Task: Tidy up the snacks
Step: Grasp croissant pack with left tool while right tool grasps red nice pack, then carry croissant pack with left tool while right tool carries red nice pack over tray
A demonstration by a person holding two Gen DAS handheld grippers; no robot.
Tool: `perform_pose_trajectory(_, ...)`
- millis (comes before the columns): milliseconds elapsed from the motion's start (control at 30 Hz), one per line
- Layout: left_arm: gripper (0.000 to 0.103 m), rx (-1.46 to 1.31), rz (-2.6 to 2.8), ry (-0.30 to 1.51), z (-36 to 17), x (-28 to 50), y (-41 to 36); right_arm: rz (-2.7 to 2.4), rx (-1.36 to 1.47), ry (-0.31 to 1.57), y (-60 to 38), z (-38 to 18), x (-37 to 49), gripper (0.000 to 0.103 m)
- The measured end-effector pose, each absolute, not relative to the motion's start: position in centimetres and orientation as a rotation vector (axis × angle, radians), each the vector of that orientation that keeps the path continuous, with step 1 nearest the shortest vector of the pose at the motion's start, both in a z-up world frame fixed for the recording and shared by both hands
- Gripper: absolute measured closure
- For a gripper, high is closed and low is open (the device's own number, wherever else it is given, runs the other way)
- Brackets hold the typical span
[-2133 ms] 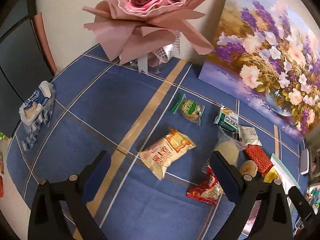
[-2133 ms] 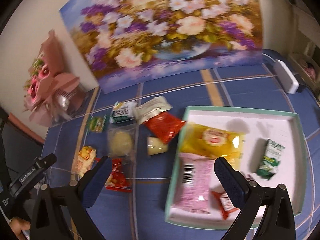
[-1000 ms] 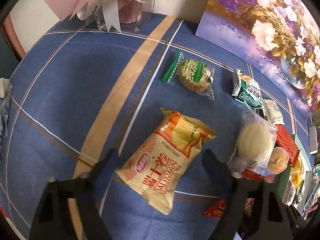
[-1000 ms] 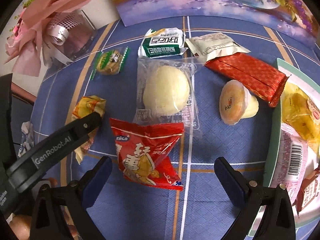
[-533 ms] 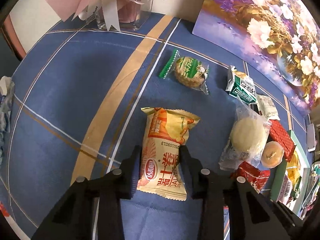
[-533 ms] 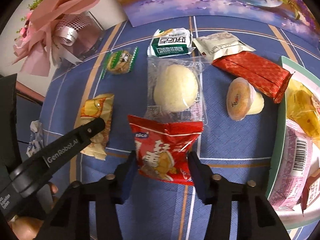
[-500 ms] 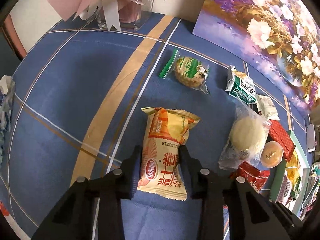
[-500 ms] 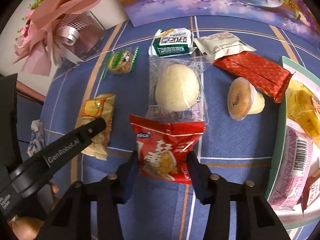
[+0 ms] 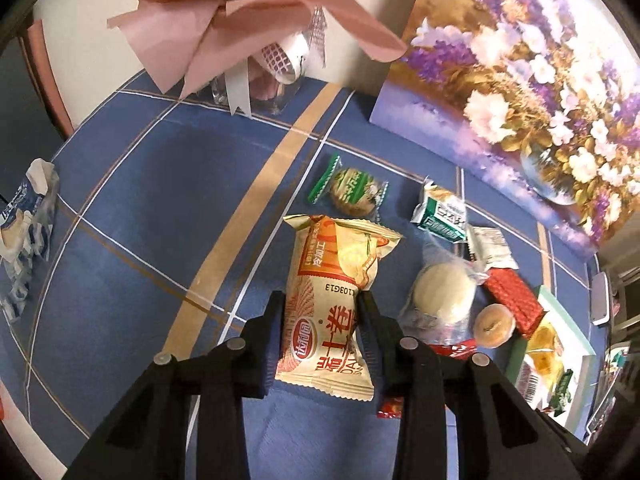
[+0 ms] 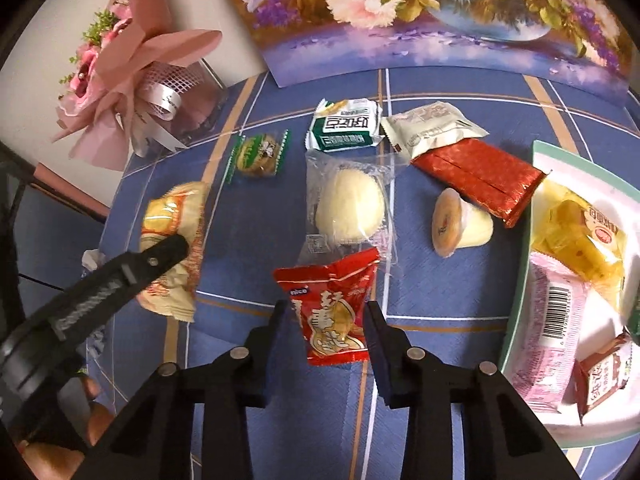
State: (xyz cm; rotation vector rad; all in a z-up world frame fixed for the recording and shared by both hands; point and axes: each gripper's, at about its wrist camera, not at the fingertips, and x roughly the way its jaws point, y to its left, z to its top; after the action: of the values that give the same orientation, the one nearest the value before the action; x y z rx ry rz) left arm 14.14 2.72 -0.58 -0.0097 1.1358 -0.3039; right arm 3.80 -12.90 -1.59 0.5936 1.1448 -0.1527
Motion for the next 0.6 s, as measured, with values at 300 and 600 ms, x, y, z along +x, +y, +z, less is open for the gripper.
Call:
perform_pose_trajectory(300, 0.065, -0.051, -0.25, 1.203, -2.5, 13.2, 3.9, -0.135, 0.628, 1.178, -12.9, -3.0, 4.0, 0.062)
perform_pose_trajectory(600, 0.065, -0.068, -0.232, 1.222, -3.3, 13.0, 4.4, -0.16, 0.52, 1.224, -11.3, -4.7, 4.9, 0.048)
